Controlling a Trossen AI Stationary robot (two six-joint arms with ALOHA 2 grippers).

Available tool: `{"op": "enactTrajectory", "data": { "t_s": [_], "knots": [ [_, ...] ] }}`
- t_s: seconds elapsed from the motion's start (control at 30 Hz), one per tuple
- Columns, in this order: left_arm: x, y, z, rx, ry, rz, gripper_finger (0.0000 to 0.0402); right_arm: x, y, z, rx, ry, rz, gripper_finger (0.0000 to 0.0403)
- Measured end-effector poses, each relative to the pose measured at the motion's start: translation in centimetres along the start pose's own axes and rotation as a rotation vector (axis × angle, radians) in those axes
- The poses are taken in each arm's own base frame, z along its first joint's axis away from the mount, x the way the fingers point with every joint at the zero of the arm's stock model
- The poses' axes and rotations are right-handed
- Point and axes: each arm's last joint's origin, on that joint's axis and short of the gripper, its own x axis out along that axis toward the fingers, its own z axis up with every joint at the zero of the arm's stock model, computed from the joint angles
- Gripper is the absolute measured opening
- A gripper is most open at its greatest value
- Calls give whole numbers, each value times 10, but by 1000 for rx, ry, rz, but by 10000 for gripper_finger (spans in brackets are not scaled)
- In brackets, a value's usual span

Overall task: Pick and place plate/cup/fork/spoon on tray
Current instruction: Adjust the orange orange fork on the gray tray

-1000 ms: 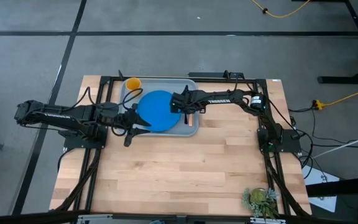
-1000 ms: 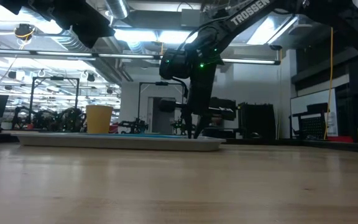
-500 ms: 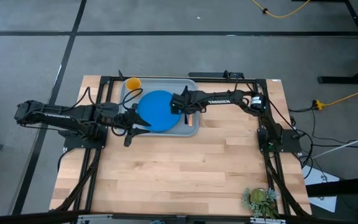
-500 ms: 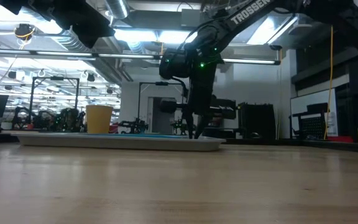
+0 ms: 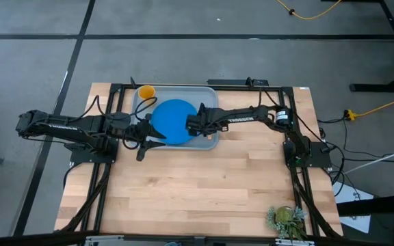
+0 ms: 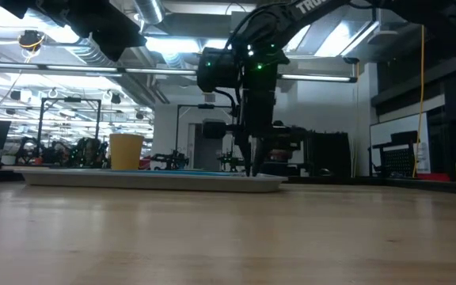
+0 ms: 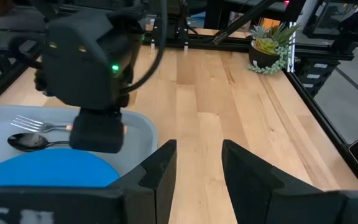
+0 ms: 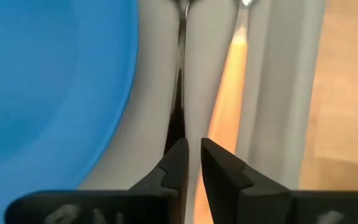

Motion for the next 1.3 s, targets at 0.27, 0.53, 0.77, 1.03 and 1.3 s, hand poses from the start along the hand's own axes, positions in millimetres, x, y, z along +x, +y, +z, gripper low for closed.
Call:
{"op": "enactTrajectory", "data": {
  "t_s": [0.27, 0.53, 0.77, 1.03, 1.3],
  "knots": [
    [0, 0, 0, 0, 0, 0, 122, -2, 4, -8, -2, 32, 27, 48],
    [0, 0, 0, 0, 0, 0, 122, -2, 3, -11, 1, 77, 32, 48],
    [0, 0, 0, 0, 0, 0, 122, -2, 1, -13, 22, 97, 10, 48],
    [0, 0, 0, 0, 0, 0, 122, -1, 1, -13, 30, 98, 6, 48],
    [0, 0, 0, 0, 0, 0, 122, -2, 1, -13, 24, 64, -2, 48]
  ]
}}
